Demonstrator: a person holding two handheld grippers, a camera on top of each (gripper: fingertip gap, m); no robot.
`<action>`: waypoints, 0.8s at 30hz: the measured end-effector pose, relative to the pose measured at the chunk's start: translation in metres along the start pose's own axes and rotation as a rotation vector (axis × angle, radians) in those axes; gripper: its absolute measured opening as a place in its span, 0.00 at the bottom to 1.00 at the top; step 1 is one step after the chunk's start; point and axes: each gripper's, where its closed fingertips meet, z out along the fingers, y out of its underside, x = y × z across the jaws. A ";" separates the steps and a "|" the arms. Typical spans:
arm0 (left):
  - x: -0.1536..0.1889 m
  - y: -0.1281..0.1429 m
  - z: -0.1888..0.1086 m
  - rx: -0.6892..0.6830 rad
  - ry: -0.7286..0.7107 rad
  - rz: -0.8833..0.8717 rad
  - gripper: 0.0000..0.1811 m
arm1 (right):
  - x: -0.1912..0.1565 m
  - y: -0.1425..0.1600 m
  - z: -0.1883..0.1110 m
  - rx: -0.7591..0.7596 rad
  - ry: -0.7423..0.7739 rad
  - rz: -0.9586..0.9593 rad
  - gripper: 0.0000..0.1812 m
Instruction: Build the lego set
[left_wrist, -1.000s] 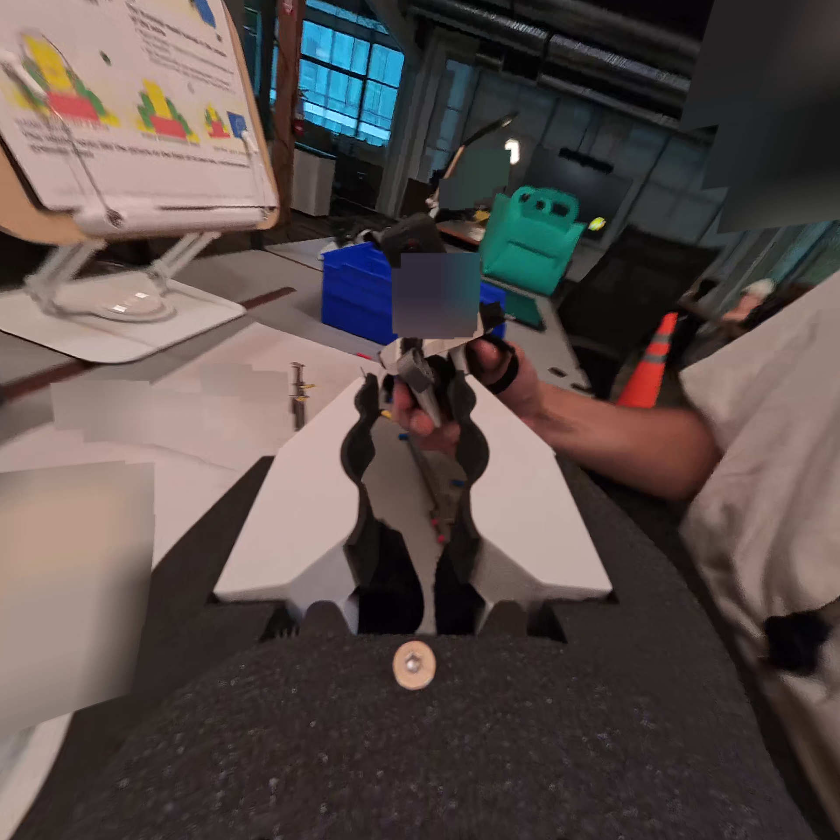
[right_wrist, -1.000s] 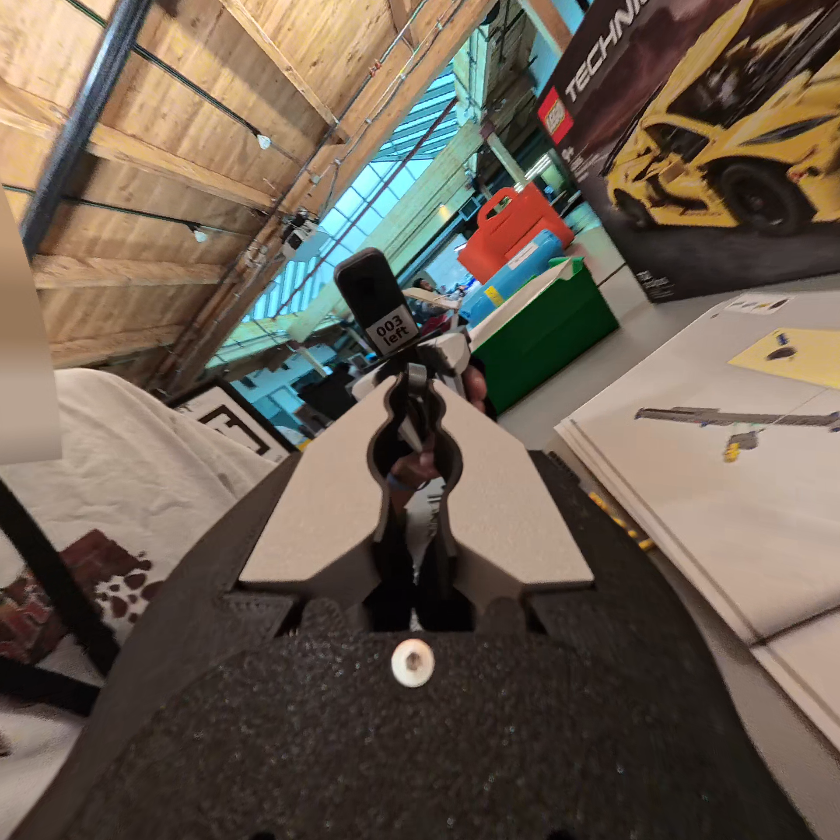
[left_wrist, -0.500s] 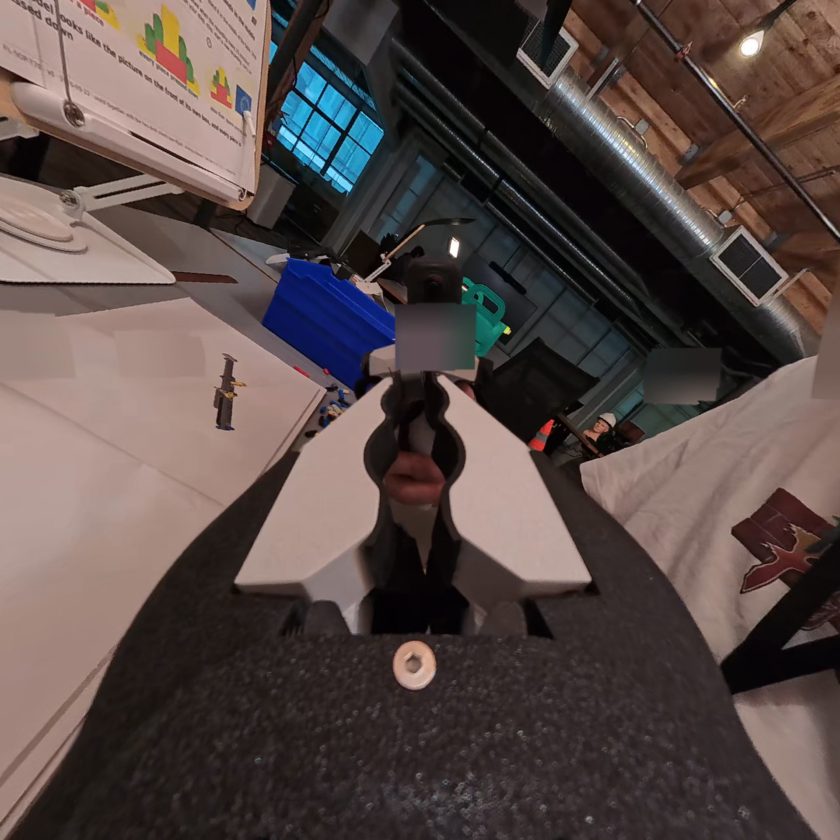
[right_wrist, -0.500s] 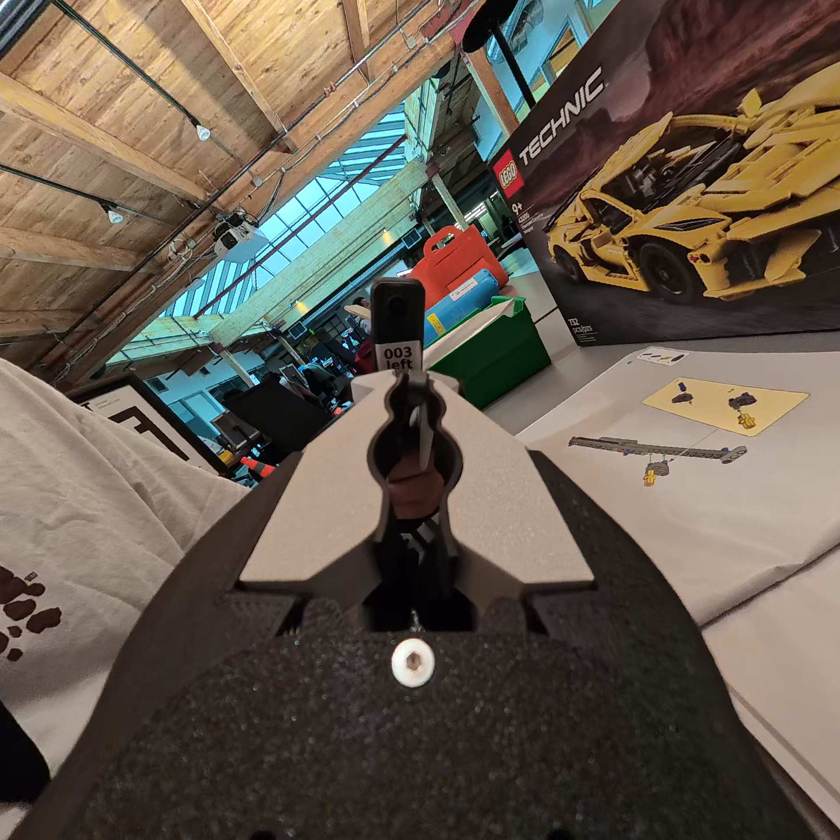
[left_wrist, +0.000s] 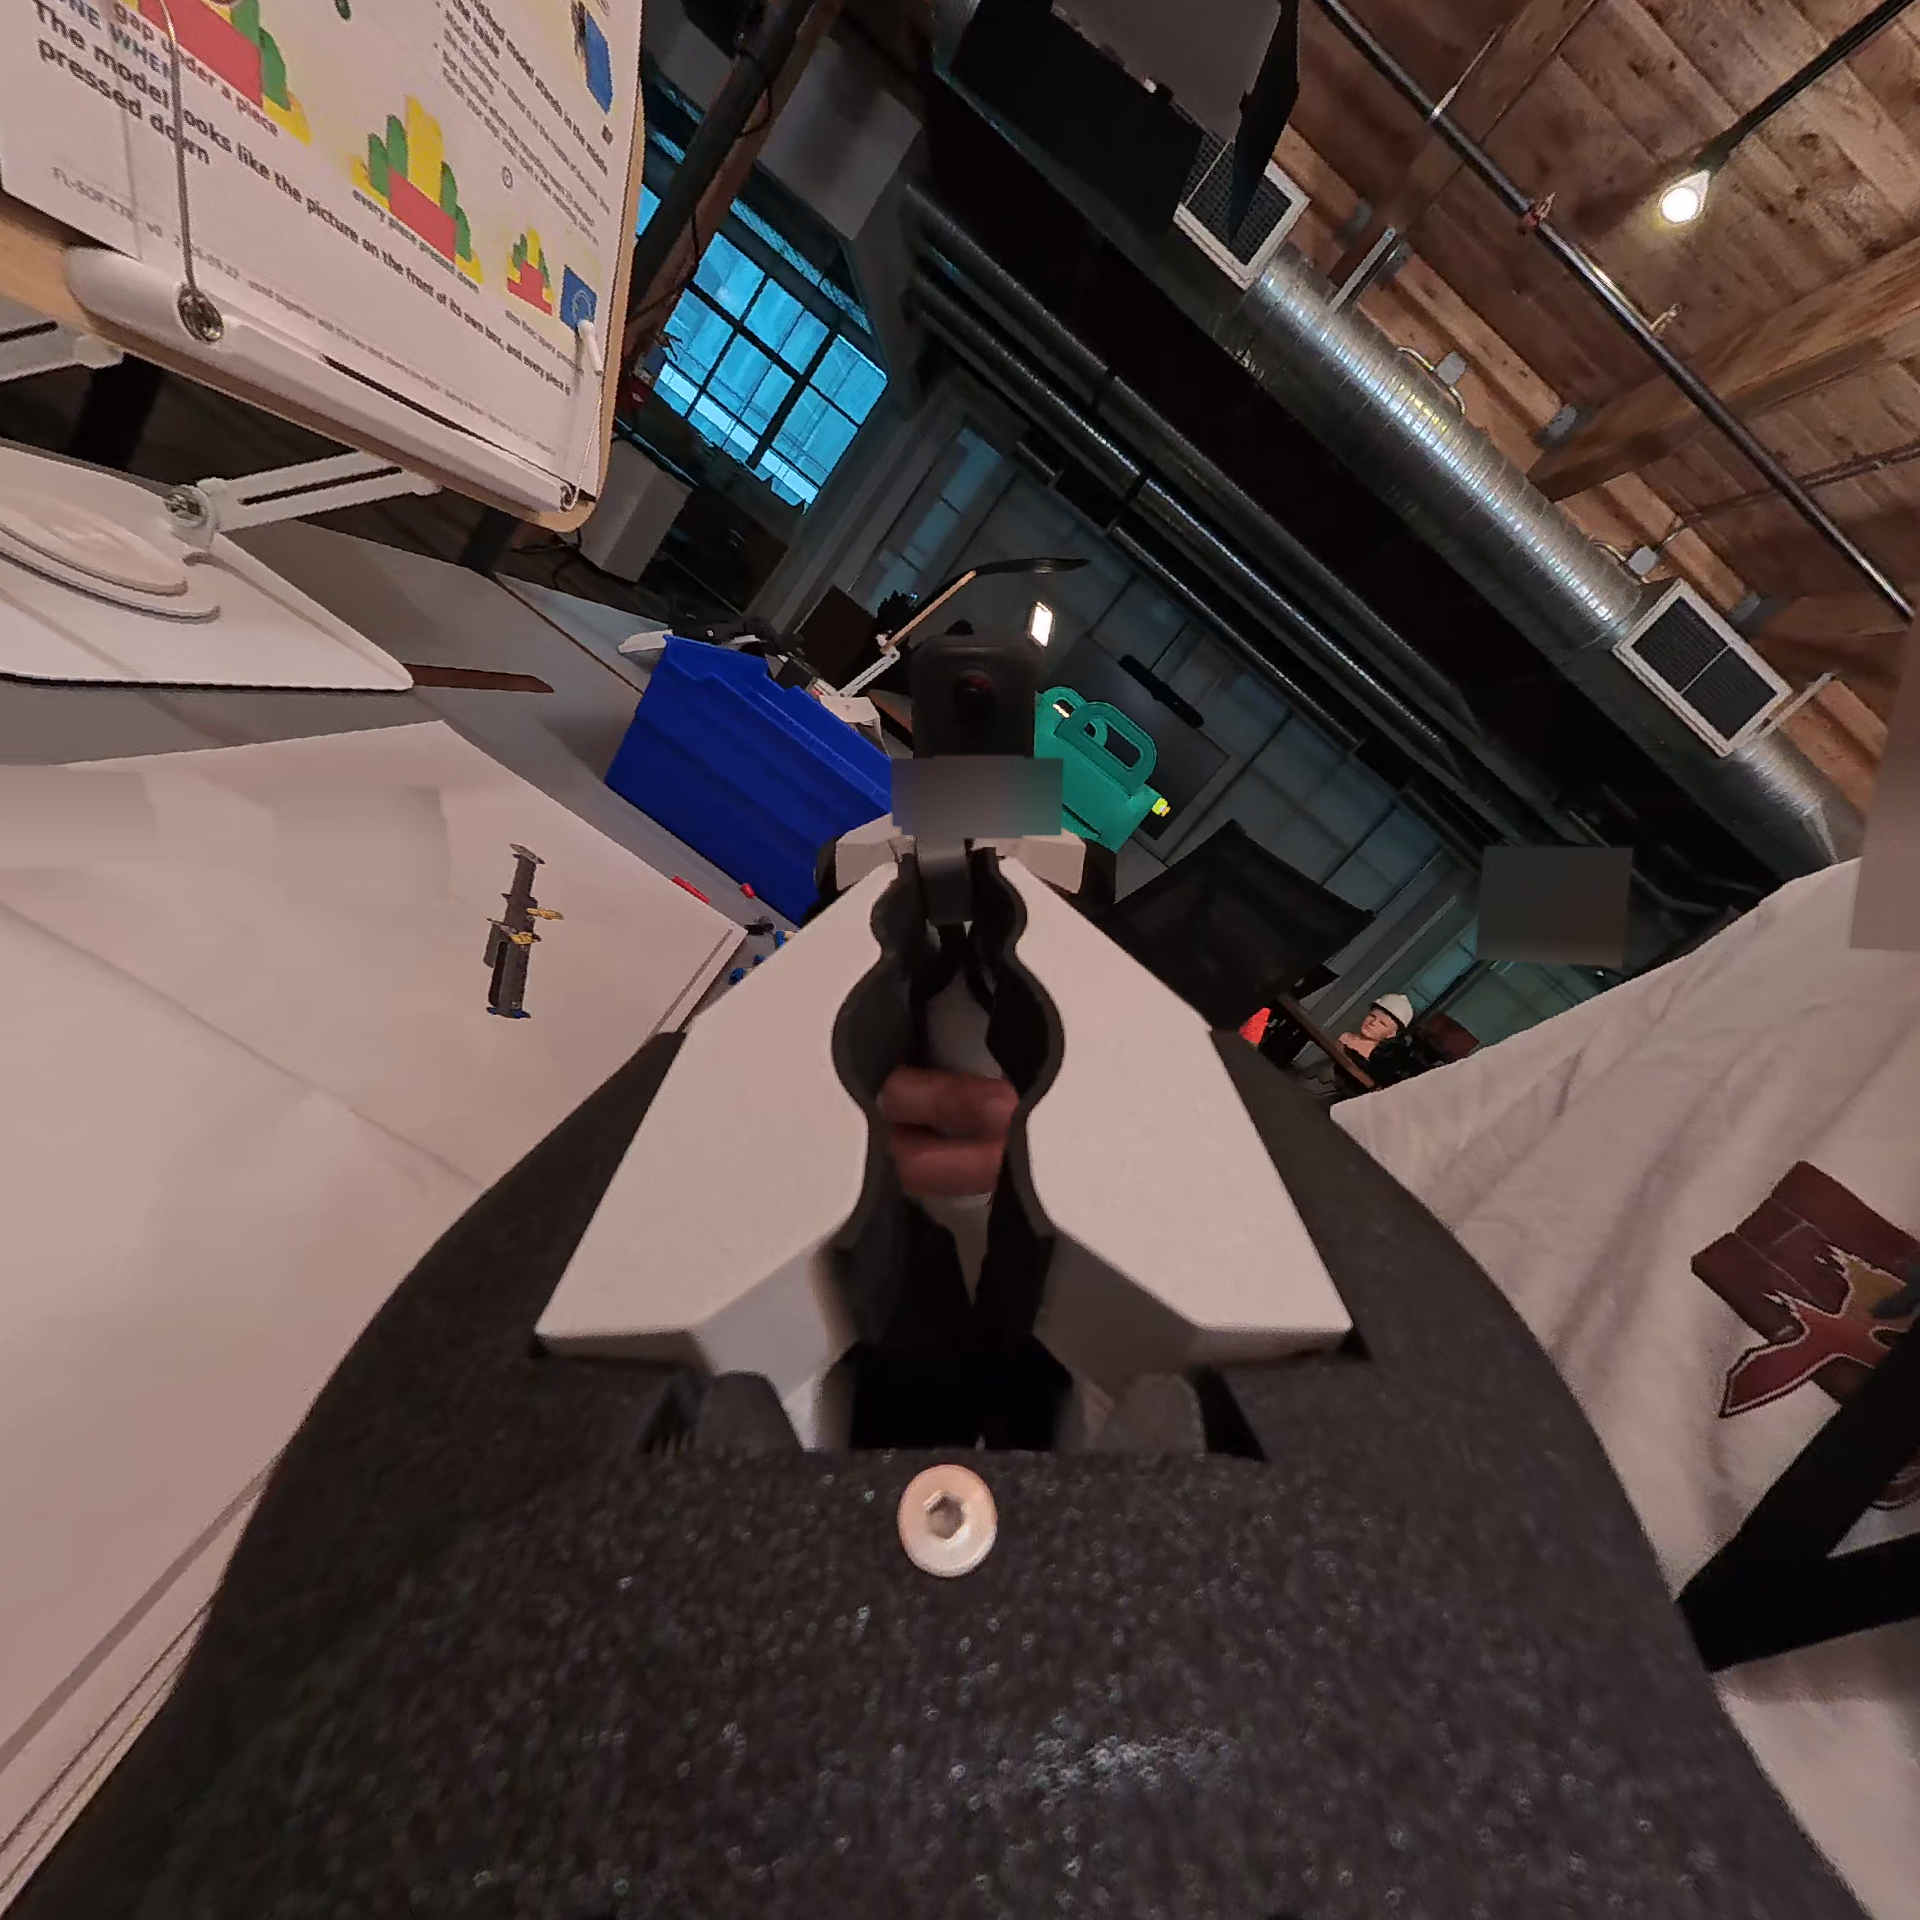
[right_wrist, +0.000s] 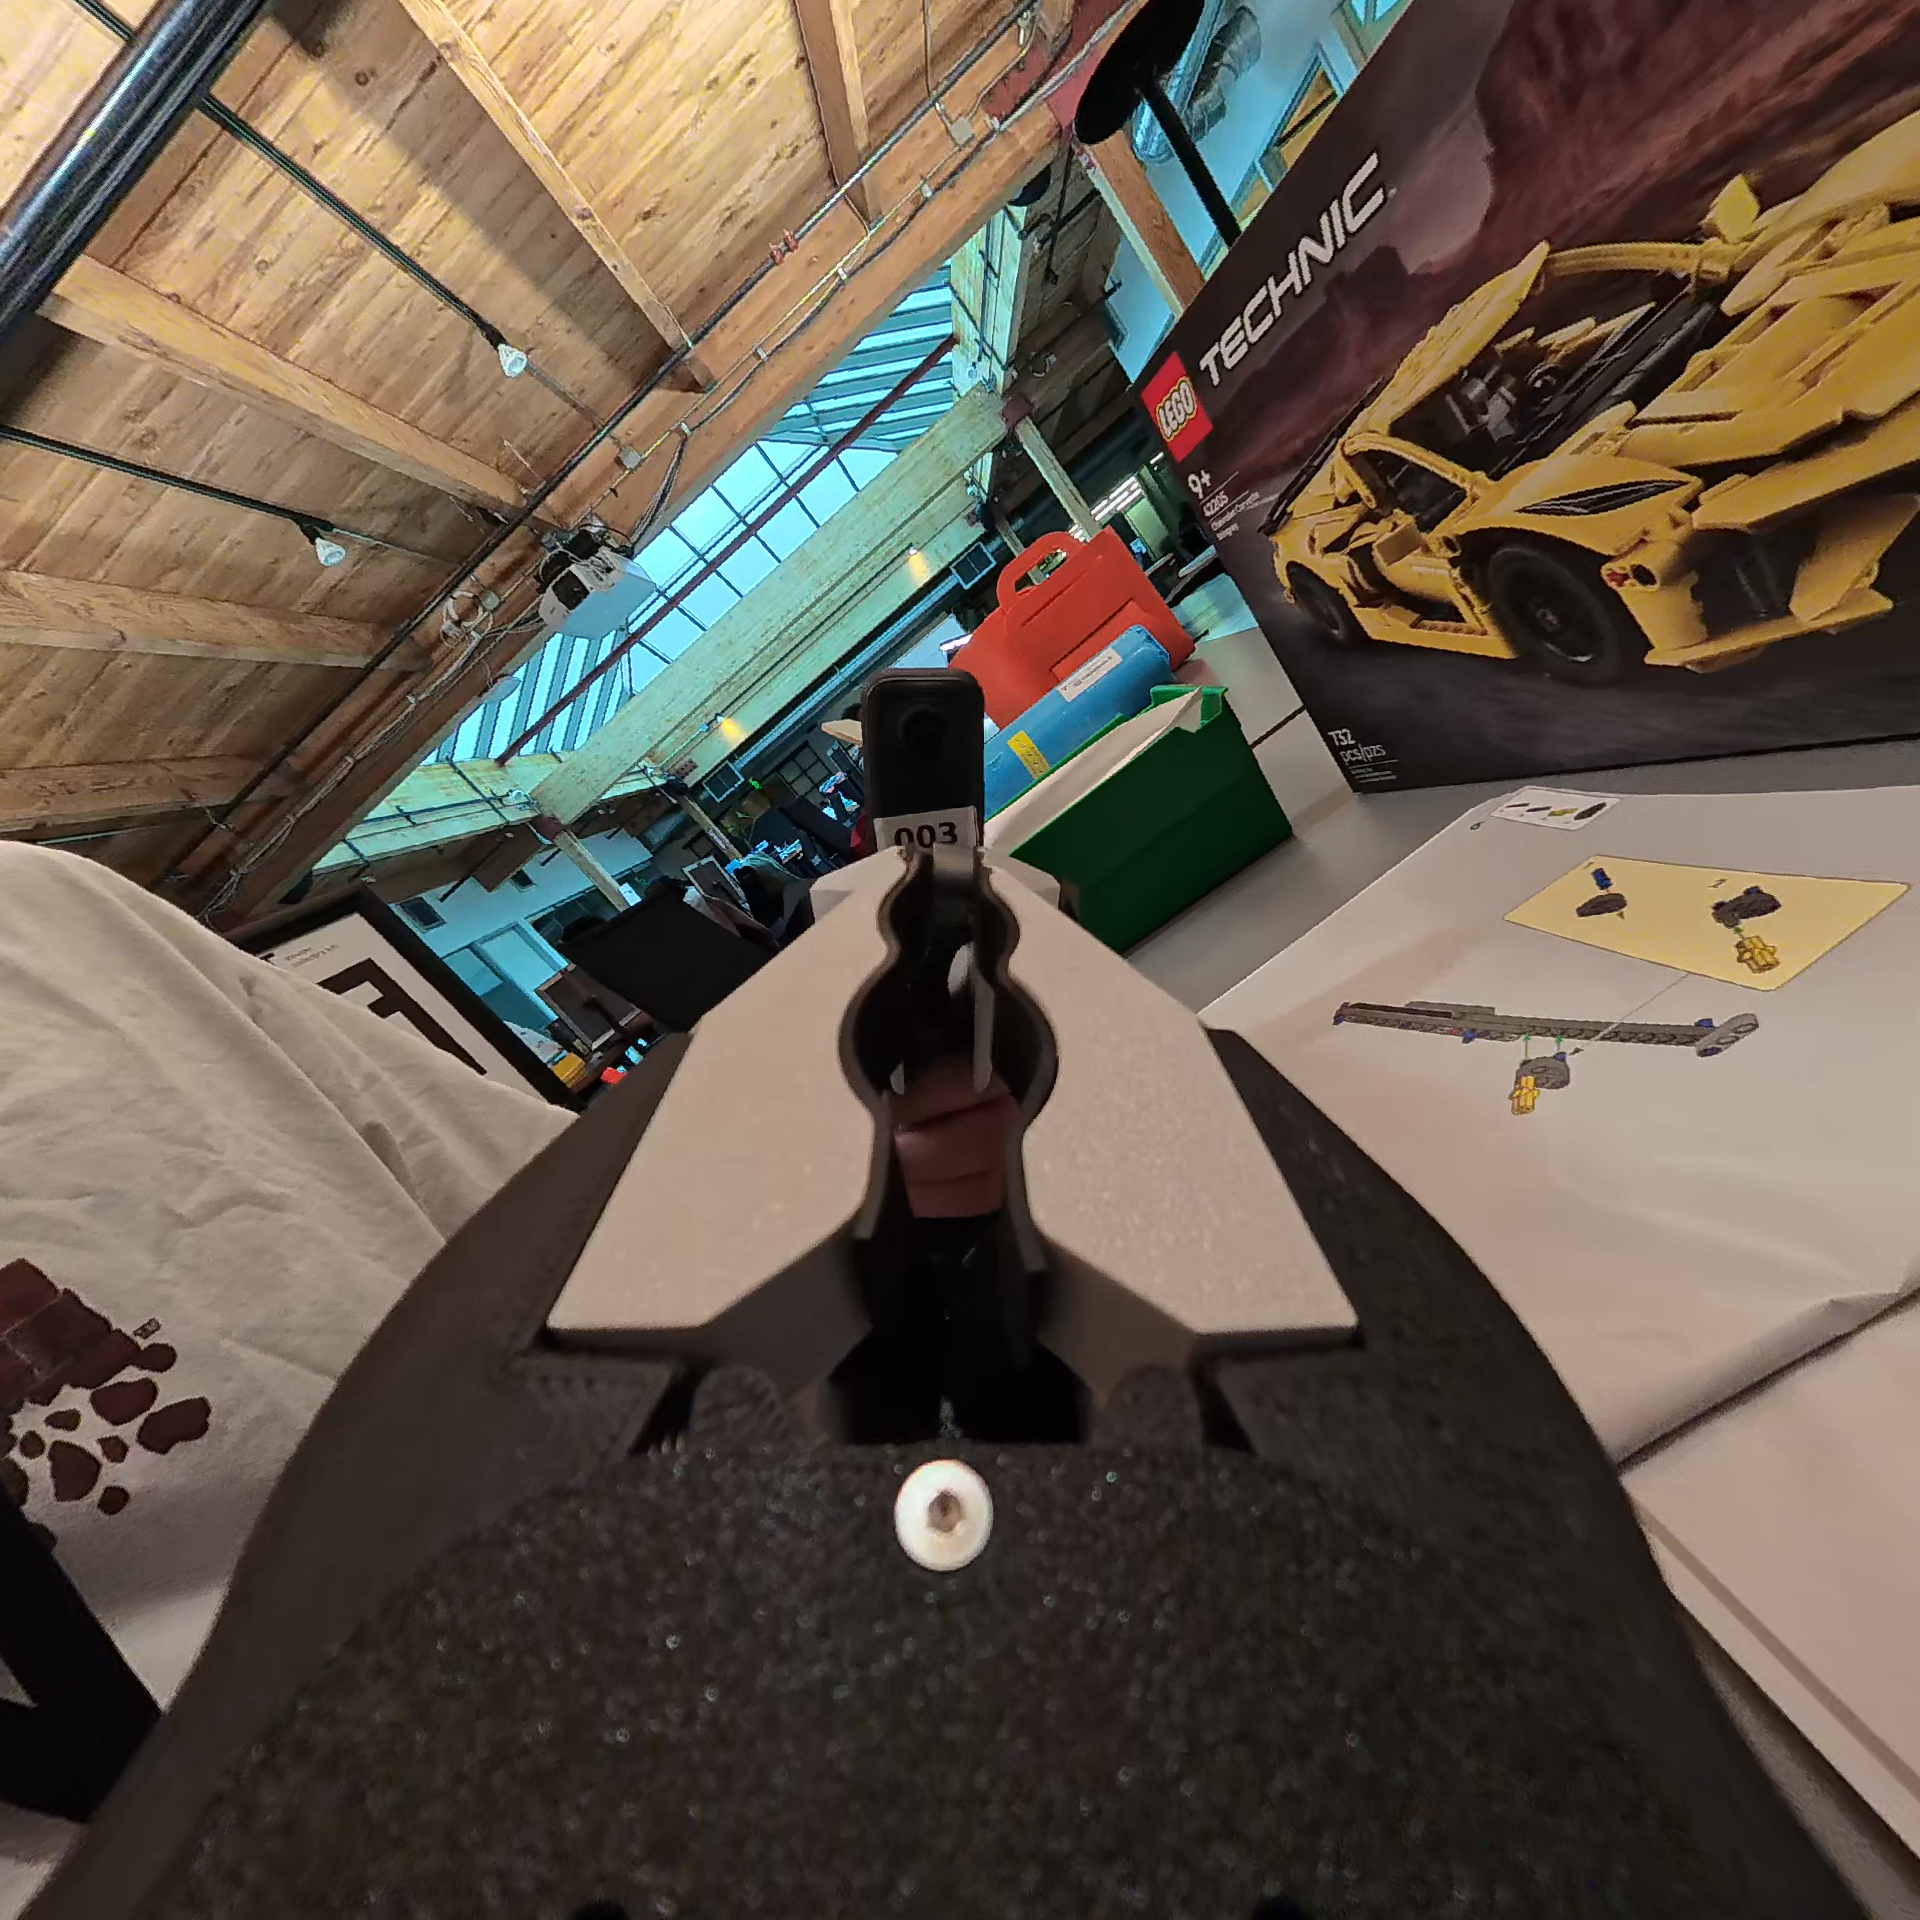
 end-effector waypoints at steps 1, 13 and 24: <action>-0.001 0.000 0.000 0.001 -0.003 -0.003 0.03 | 0.000 0.000 0.000 -0.001 0.002 0.004 0.03; -0.003 -0.003 -0.003 0.003 -0.042 0.042 0.03 | 0.002 0.002 0.001 0.000 0.001 0.023 0.03; -0.011 -0.017 -0.016 0.048 -0.137 0.090 0.03 | 0.019 -0.016 -0.023 0.005 0.153 -0.120 0.08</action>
